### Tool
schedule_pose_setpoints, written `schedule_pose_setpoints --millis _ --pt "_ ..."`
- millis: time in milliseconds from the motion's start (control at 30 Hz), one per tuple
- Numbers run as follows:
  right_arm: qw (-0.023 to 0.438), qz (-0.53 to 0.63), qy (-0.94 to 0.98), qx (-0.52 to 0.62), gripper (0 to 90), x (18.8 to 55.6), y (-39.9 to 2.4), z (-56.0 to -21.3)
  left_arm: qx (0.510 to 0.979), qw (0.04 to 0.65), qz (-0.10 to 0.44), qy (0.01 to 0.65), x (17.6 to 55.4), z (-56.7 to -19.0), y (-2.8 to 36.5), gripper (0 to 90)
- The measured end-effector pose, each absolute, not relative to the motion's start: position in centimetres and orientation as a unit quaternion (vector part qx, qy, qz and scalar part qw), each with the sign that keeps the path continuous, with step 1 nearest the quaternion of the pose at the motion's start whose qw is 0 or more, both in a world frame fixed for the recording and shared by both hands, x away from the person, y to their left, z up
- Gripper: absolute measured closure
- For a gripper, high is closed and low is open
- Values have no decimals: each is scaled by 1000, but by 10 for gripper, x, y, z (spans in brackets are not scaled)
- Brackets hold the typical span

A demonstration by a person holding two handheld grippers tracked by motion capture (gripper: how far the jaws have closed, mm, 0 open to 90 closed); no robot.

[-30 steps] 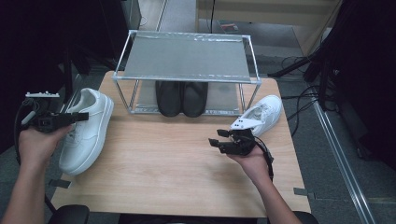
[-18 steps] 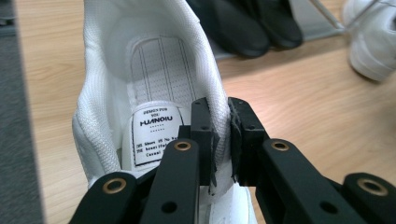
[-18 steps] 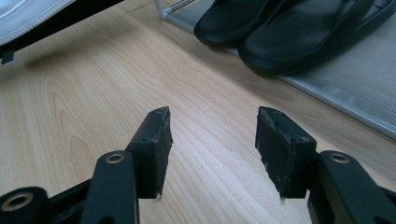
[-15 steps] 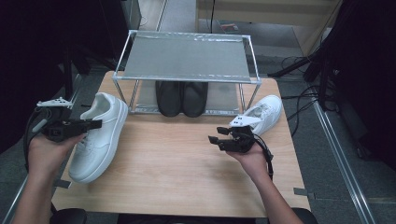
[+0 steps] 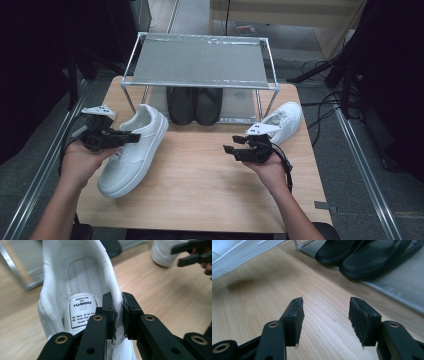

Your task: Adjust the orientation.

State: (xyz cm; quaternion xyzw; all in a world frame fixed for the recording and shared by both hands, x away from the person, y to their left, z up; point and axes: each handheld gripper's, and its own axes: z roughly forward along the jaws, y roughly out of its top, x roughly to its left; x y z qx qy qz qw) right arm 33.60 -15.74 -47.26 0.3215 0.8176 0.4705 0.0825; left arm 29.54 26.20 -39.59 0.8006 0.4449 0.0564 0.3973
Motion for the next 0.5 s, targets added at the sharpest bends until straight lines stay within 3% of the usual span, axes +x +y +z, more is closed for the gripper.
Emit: schedule_pose_setpoints --millis 500 --pt "88 468 818 321 469 330 -161 -473 846 387 -12 367 315 -430 162 823"
